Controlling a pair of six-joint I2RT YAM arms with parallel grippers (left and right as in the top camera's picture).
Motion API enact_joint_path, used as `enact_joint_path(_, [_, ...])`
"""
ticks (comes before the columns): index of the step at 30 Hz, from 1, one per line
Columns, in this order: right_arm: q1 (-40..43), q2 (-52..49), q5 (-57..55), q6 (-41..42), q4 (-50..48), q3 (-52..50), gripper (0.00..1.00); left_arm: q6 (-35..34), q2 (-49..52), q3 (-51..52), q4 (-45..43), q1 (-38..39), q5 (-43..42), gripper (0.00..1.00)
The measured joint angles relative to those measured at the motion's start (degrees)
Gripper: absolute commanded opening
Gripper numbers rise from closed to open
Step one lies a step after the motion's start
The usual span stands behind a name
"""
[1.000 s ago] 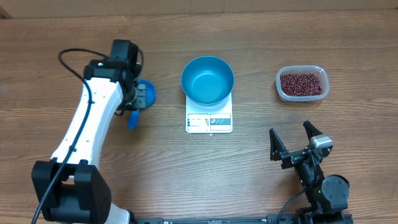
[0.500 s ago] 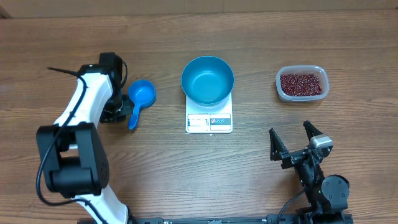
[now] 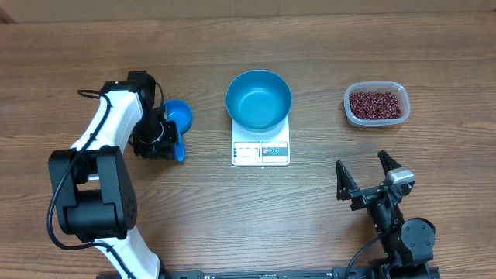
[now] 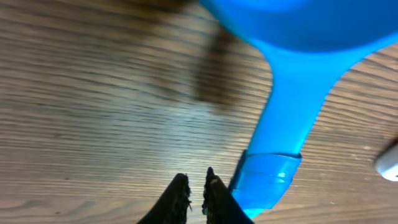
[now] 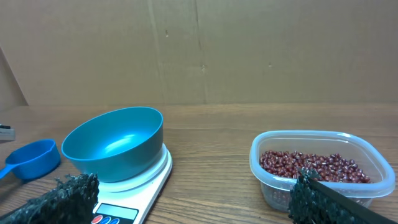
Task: Scoop item into bowl and weigh 150g on scale
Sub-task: 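Lower the left gripper and close it on the blue scoop handle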
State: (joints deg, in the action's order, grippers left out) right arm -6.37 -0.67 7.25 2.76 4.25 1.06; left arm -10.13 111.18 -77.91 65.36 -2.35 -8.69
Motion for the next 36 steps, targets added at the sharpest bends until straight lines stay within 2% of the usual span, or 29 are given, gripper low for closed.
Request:
enact_joint_path(5, [0.00,0.00,-0.02,0.02,0.02,0.00,1.00,0.09,0.00,-1.27,1.68,0.00,-1.60,0.17])
enact_joint_path(13, [0.00,0.00,0.00,0.02,-0.02,0.00,1.00,0.24,-0.04,-10.27,5.33,0.00,-6.32,0.21])
enact_joint_path(14, [0.00,0.00,0.00,0.02,0.04,0.00,1.00,0.26,-0.04,-11.02,5.90,0.00,-6.64,0.26])
enact_joint_path(17, [0.00,0.00,-0.02,0.00,-0.02,0.00,1.00,0.72,-0.04,-11.87,6.21,0.00,-7.37,0.91])
enact_joint_path(24, [0.00,0.00,0.00,0.02,0.02,0.00,1.00,0.70,-0.04,-11.74,4.98,0.00,-7.56,0.94])
enact_joint_path(30, [0.02,0.00,-0.02,0.02,0.04,0.00,1.00,0.68,-0.04,-8.79,-0.57,0.00,-6.51,0.89])
enact_joint_path(32, [0.00,0.00,0.00,0.00,0.04,0.00,1.00,0.68,-0.04,-6.84,-3.67,0.11,-6.29,0.93])
enact_joint_path(33, [0.02,0.00,0.00,0.02,0.02,0.00,1.00,0.72,-0.04,-5.62,-5.11,0.39,-6.16,1.00])
enact_joint_path(36, [0.02,0.00,-0.02,0.00,0.02,0.00,1.00,0.68,-0.04,-3.13,-7.69,1.33,-6.03,1.00])
